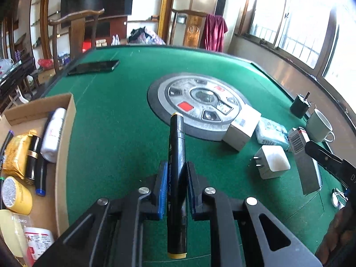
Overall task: Organize objects
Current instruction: 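Grasp the yellow-tipped black marker with the left gripper while the right grasps the red-striped white box, then carry the yellow-tipped marker and red-striped box over the tray, then release the marker and red-striped box into the tray, then grasp the blue-white medicine box with the left gripper while the right grasps the white power adapter, then carry the medicine box and power adapter over the tray, then lower the medicine box and adapter into the tray and open both grippers, then move the left gripper to another yellow-tipped marker while the right approaches the barcode box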
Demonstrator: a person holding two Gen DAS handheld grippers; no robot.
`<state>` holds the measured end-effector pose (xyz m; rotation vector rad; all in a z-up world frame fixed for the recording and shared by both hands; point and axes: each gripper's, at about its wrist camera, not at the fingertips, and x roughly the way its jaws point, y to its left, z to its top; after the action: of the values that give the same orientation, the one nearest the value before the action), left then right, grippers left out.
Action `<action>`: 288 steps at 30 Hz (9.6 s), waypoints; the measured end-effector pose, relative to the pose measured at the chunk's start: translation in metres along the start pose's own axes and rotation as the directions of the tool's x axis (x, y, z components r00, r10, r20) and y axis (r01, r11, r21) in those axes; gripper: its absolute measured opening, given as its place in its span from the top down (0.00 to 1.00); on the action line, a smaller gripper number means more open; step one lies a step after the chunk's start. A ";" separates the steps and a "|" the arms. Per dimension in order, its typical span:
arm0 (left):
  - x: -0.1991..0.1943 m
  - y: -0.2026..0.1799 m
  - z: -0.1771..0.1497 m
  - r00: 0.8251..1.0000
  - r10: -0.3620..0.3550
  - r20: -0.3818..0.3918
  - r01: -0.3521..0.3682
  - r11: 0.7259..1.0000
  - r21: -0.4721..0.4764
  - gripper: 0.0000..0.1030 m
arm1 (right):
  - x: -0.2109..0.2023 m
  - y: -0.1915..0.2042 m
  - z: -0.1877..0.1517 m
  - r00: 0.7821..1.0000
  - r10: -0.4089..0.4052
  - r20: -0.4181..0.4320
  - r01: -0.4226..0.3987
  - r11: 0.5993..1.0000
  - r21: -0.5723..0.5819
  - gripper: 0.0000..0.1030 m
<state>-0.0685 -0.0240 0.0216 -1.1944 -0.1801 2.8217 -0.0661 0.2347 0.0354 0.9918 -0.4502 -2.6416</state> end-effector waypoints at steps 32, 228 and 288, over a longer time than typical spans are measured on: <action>-0.104 0.030 -0.021 0.952 0.090 0.293 -0.103 0.994 0.028 0.85 | -0.012 0.082 -0.037 0.973 0.230 -0.009 -0.229 0.967 -0.110 0.74; -0.092 0.226 -0.024 0.995 0.094 0.033 -0.080 0.951 -0.298 0.67 | 0.103 0.315 -0.041 0.920 0.184 -0.346 -0.323 0.858 -0.400 0.57; -0.078 0.088 0.020 0.995 -0.084 -0.049 0.078 0.990 -0.116 0.45 | 0.075 -0.008 0.081 0.974 -0.209 -0.088 0.199 0.973 -0.118 0.49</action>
<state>-0.0302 -0.1212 0.0787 -1.2538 -0.3825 2.7390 -0.1760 0.2292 0.0465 1.1861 -0.1885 -2.7446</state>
